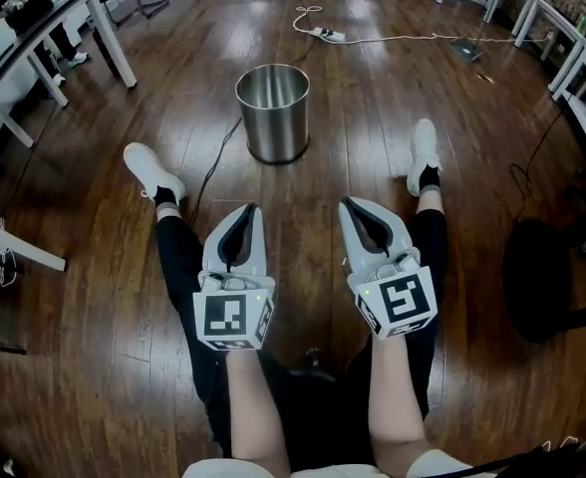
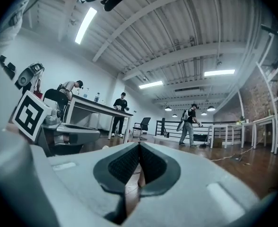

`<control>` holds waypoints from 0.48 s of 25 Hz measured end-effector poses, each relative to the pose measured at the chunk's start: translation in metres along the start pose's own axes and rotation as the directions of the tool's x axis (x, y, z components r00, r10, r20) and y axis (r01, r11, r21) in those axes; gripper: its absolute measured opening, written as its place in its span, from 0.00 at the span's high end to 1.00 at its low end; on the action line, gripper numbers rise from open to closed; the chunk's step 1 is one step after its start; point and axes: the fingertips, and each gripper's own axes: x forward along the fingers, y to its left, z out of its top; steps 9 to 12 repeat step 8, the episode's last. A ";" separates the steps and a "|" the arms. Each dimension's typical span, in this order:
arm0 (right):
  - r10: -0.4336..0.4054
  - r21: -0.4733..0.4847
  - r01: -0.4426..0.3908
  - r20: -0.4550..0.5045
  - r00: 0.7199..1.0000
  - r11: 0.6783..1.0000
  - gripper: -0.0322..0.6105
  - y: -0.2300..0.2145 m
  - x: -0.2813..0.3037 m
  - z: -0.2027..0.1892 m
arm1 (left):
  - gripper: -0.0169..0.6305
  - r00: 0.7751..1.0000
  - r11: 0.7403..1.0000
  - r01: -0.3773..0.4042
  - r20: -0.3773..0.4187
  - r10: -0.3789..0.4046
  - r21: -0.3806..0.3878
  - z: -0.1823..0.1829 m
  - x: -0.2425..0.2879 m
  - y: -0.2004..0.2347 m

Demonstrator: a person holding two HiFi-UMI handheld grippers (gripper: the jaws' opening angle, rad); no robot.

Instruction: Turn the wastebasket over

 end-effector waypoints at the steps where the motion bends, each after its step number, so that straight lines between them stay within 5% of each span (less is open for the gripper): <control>1: -0.005 -0.001 0.005 0.008 1.000 1.000 0.96 -0.002 -0.005 0.005 | 0.95 1.000 1.000 0.003 -0.001 -0.003 0.002 0.004 -0.003 -0.003; 12: -0.044 0.046 0.043 0.024 0.999 0.998 0.96 -0.014 -0.051 0.031 | 0.92 0.999 0.999 0.045 0.000 -0.045 0.001 0.033 -0.028 -0.041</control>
